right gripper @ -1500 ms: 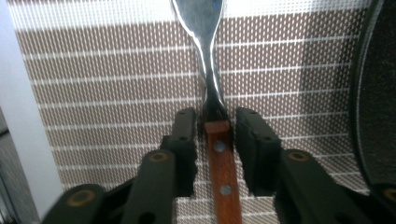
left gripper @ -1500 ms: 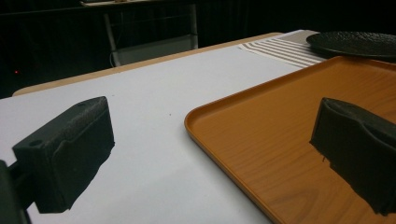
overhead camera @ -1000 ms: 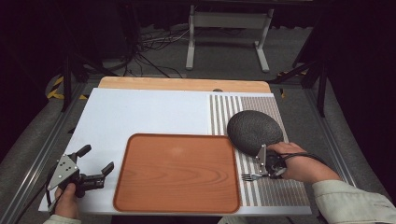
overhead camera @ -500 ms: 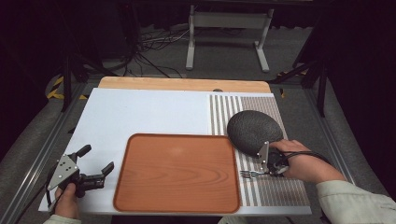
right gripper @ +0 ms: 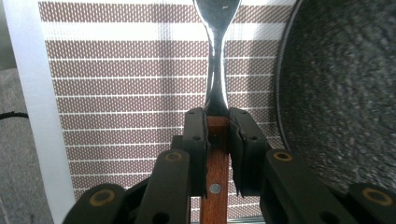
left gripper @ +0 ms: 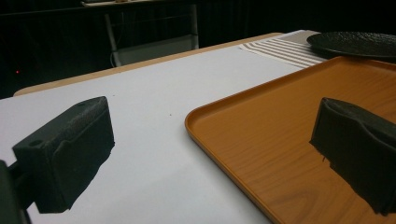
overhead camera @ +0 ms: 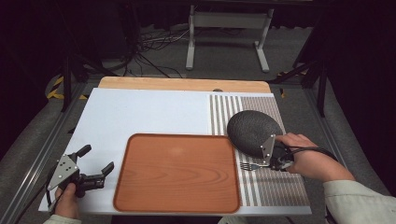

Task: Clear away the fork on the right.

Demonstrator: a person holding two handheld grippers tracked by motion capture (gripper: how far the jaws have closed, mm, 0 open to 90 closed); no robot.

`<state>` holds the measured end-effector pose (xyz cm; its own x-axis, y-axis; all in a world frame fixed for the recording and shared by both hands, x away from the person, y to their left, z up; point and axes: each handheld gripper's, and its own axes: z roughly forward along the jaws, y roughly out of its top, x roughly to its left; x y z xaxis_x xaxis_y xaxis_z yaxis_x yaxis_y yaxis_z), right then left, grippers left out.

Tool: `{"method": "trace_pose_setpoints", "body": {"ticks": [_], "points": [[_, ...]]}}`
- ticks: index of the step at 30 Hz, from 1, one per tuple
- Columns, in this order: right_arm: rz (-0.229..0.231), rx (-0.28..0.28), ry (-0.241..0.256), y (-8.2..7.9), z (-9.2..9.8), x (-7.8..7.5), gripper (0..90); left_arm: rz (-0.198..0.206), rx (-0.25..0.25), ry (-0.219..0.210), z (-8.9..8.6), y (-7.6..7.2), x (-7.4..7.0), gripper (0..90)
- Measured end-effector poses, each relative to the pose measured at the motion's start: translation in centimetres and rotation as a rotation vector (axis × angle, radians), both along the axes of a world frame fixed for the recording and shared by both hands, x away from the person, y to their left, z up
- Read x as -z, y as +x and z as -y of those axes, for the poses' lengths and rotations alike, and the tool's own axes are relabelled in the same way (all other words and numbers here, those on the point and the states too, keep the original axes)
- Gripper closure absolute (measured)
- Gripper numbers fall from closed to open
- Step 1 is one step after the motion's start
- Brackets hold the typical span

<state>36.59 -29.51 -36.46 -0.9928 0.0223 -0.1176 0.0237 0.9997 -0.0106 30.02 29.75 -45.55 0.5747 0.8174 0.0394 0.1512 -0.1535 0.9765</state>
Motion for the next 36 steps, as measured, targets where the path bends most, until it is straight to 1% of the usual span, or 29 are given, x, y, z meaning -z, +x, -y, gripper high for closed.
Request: {"method": "trace_pose_setpoints", "body": {"ticks": [2,6,10,13,14,15,18,20,21,22,28,33,35,36], "points": [[0.006,0.004,0.016,0.0,-0.1,-0.3,78.3,0.0,-0.002,-0.002,0.0,0.0,0.0,0.2],[0.032,0.0,0.034,0.1,-0.3,-1.0,78.3,-0.002,0.0,0.001,0.0,0.0,0.0,0.2],[0.041,0.014,0.043,0.1,-0.6,-1.6,78.3,-0.002,-0.001,-0.001,0.0,0.0,0.0,0.2],[0.047,0.011,0.062,0.2,-0.9,-2.0,78.3,-0.002,-0.001,-0.001,-0.1,0.0,0.0,0.2],[0.056,0.01,0.074,0.3,-1.1,-2.2,78.3,-0.002,-0.001,-0.001,-0.1,0.0,0.0,0.2],[0.056,0.017,0.077,0.2,-1.2,-2.4,78.3,-0.001,-0.001,-0.001,-0.1,0.0,0.0,0.2],[0.067,0.008,0.084,0.3,-1.4,-2.6,78.4,-0.002,-0.001,-0.001,-0.1,0.0,0.0,0.2],[0.072,0.013,0.107,0.3,-1.8,-2.9,78.3,-0.002,0.0,-0.001,-0.1,0.0,0.0,0.2],[0.072,0.013,0.107,0.3,-1.8,-2.9,78.3,-0.002,0.0,-0.001,-0.1,0.0,0.0,0.2],[0.077,0.017,0.122,0.3,-2.0,-3.1,78.3,-0.002,0.0,0.0,0.0,0.0,0.0,0.2],[0.09,0.011,0.146,0.5,-2.9,-3.5,78.4,-0.002,-0.001,-0.001,-0.1,0.0,0.0,0.2],[0.094,0.011,0.171,0.6,-4.2,-3.9,78.4,0.001,-0.001,-0.002,-0.1,0.0,0.0,0.2],[0.095,0.013,0.19,0.7,-4.6,-4.0,78.4,-0.002,-0.001,0.0,-0.1,0.0,0.0,0.2],[0.097,0.025,0.203,0.6,-4.9,-4.0,78.4,-0.001,-0.002,0.0,-0.1,0.0,0.0,0.2]]}}
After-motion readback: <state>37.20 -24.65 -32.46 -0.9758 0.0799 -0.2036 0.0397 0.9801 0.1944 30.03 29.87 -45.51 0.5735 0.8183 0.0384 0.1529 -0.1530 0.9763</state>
